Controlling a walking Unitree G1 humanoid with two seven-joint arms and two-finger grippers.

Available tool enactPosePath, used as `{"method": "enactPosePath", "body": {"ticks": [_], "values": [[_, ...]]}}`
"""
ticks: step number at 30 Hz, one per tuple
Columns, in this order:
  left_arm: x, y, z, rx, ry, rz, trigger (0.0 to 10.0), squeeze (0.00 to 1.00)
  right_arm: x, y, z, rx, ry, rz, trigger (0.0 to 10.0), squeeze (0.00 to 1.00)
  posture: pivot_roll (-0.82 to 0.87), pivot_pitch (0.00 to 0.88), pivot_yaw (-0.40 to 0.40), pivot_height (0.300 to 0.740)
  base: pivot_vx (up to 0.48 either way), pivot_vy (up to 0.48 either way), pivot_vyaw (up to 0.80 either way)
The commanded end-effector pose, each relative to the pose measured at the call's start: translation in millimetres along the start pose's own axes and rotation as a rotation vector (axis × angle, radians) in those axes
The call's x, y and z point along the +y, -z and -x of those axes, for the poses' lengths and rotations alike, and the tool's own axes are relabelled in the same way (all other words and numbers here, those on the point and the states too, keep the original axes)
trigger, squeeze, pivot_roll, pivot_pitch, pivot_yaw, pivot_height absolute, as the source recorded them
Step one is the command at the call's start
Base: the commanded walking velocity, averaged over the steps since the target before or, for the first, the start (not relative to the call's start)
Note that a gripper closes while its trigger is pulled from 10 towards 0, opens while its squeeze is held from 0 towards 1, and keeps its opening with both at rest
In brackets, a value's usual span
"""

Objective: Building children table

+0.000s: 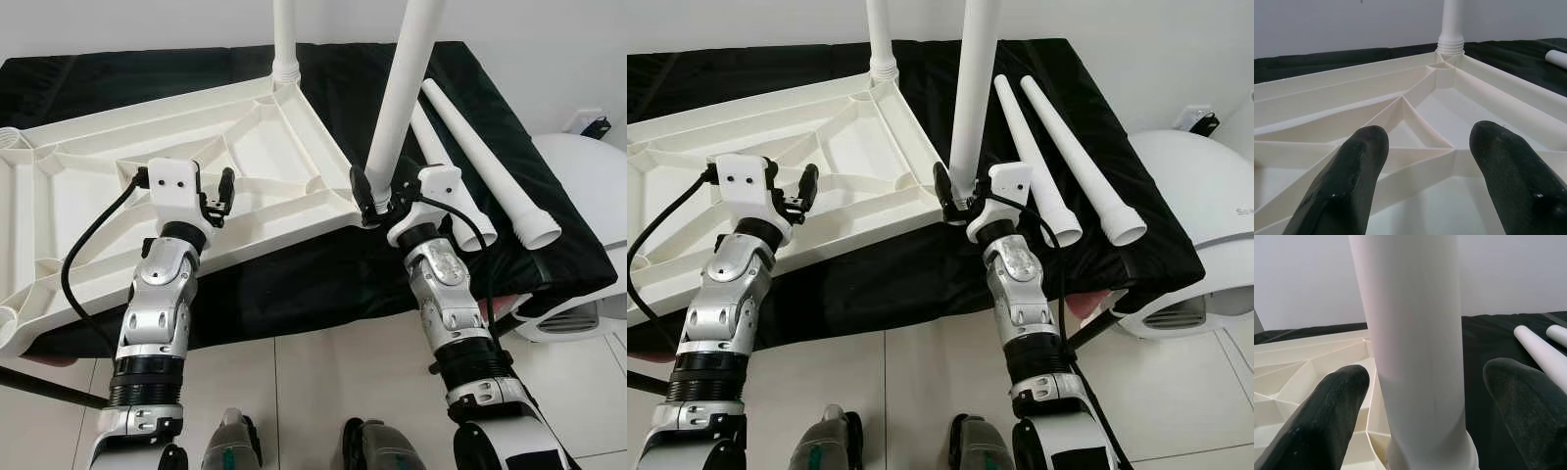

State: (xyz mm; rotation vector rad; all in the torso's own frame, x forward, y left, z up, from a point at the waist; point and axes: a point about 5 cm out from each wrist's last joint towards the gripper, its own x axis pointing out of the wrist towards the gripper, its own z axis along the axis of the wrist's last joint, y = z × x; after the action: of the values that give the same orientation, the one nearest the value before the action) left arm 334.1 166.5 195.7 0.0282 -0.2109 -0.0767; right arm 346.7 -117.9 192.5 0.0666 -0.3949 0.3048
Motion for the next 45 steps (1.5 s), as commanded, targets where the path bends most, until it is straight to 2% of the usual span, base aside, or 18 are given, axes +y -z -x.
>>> {"method": "enactPosePath", "body": {"ticks": [1, 6, 35, 39, 45], "values": [[3.9, 1, -1.1, 0.014, -0.069, -0.006, 10.0, 0.00, -1.7, 2, 0.9, 0.007, 0.008, 0.015, 10.0, 0.00, 0.02, 0.055, 0.004, 0.740, 0.000, 0.000, 0.00], [6.1, 4, -0.3, 0.030, -0.075, 0.028, 10.0, 0.00, -1.6, 6, 2.1, 0.020, 0.031, 0.026, 10.0, 0.00, 0.03, 0.050, 0.004, 0.740, 0.000, 0.000, 0.00], [-1.0, 13, 2.6, 0.062, -0.046, 0.005, 10.0, 0.00, -6.4, 10, 5.5, 0.052, 0.049, 0.030, 10.0, 0.00, 0.01, 0.044, 0.008, 0.740, 0.000, 0.000, 0.00], [-1.9, 13, 4.7, 0.063, -0.036, -0.021, 10.0, 0.00, -9.1, 10, 8.9, 0.052, 0.065, 0.031, 10.0, 0.00, 0.01, 0.061, 0.009, 0.740, 0.000, 0.000, 0.00], [-5.4, 17, 10.4, 0.075, -0.025, -0.035, 10.0, 0.00, -3.2, 16, 18.1, 0.054, 0.021, 0.025, 10.0, 0.00, 0.01, 0.081, 0.004, 0.740, 0.000, 0.000, 0.00]]}}
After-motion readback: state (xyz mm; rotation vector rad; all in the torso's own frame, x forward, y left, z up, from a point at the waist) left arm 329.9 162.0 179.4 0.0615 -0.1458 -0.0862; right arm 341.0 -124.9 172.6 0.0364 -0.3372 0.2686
